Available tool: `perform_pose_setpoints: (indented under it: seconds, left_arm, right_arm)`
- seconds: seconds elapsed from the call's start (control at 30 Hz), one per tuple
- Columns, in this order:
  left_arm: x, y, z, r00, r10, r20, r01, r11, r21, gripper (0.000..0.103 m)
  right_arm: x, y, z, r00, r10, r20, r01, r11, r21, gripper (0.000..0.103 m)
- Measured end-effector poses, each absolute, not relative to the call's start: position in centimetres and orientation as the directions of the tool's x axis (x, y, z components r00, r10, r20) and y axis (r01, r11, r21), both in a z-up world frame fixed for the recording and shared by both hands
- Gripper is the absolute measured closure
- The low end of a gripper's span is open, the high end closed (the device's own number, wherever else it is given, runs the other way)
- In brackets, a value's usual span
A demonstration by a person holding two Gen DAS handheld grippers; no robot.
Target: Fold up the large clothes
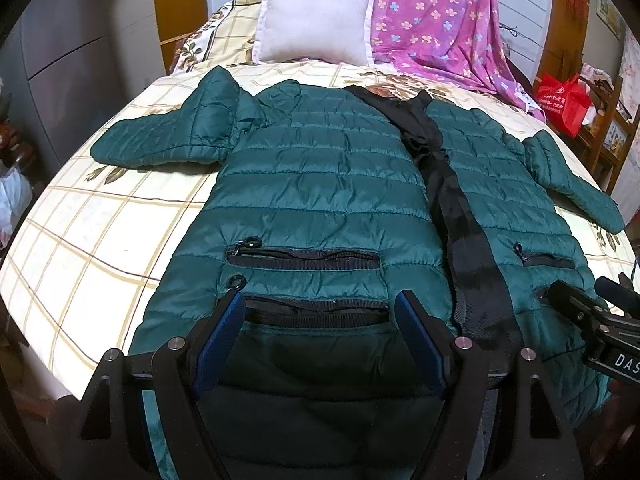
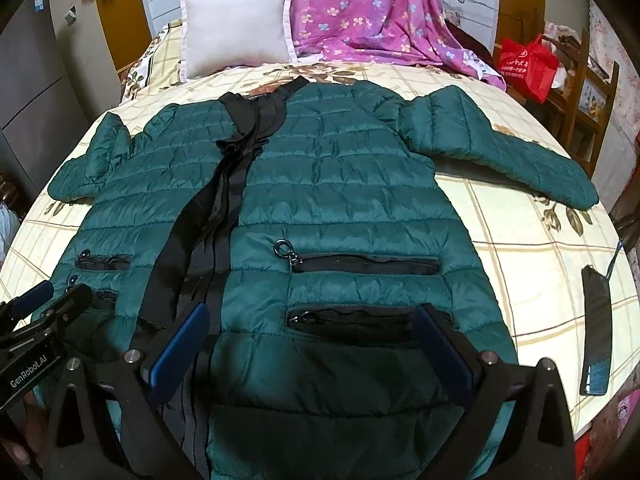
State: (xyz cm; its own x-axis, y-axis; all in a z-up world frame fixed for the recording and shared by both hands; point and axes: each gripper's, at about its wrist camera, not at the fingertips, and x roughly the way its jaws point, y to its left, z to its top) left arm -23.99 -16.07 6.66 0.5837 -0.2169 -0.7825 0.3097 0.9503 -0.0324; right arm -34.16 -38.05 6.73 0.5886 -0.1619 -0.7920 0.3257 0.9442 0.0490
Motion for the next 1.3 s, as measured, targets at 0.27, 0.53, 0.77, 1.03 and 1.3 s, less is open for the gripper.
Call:
perform_pose_setpoints:
  seconds: [0.27,0.53,0.77,1.03,1.3]
  left_arm:
    - [-23.7,-15.7,6.5,0.588,-0.209,-0.782,0.303,0.953,-0.028,0.049]
    - [-23.1,-15.6,6.5,0.590,-0.202,-0.781,0.300,0.954,-0.020,0.049]
    - [-22.0,-15.6,6.6,0.593,-0.187,-0.783,0.290,0.957,-0.009,0.049]
    - [-20.5,-15.6,6.4,0.591,-0.171,-0.789,0.276,0.961,-0.002,0.049]
    - [-18.3,-15.6,6.5,0.592,-0.159,-0.790,0.255,0.967,-0.004,0.049]
  right_arm:
    - [-33.8,-38.0,6.7,0.593,-0.161,-0.789,0.323,0.945,0.051,0.000]
    - [-32.8,-37.9,6.7,0.575,-0.162,-0.802,0.316,0.948,0.035,0.000]
    - [-31.8,-38.0,6.7,0.574,-0.159,-0.803,0.314,0.949,0.036,0.000]
    - [-30.3,-38.2,6.7,0.586,-0.154,-0.796,0.302,0.953,0.038,0.000]
    - [-28.2,-38.4,7.2,0.600,-0.153,-0.785,0.298,0.954,0.042,0.000]
